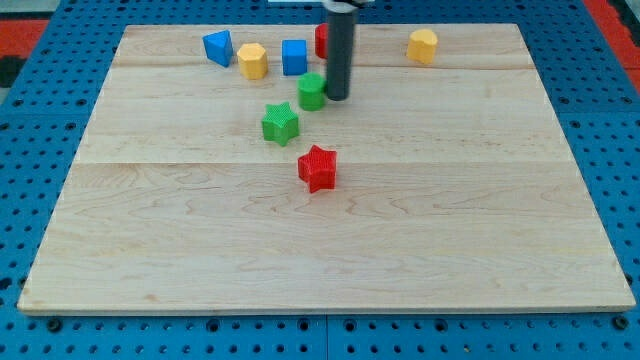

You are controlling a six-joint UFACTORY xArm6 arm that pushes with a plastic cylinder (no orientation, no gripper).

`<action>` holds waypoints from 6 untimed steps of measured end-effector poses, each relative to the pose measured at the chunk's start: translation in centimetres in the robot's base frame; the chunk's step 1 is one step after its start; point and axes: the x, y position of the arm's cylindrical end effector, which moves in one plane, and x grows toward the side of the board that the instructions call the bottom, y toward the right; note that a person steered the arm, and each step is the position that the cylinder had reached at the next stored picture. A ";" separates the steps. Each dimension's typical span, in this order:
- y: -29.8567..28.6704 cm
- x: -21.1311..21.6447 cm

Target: Move the red circle into the blue cube

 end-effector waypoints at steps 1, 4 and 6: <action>3.0 0.8; -2.6 11.5; 0.0 9.4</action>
